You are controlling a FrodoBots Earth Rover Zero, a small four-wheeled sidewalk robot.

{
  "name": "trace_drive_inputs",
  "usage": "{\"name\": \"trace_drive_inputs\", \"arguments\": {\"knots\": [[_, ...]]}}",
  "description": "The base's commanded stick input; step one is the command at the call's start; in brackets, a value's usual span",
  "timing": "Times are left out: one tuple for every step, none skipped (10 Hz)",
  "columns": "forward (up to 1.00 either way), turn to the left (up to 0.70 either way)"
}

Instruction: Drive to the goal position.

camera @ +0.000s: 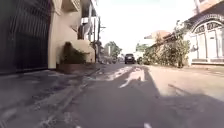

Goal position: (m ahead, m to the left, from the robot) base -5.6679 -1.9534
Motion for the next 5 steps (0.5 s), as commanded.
{"name": "trace_drive_inputs", "arguments": {"knots": [[1.0, 0.0], [0.0, 0.0], [0.0, 0.0], [0.0, -1.0], [0.0, -1.0]]}}
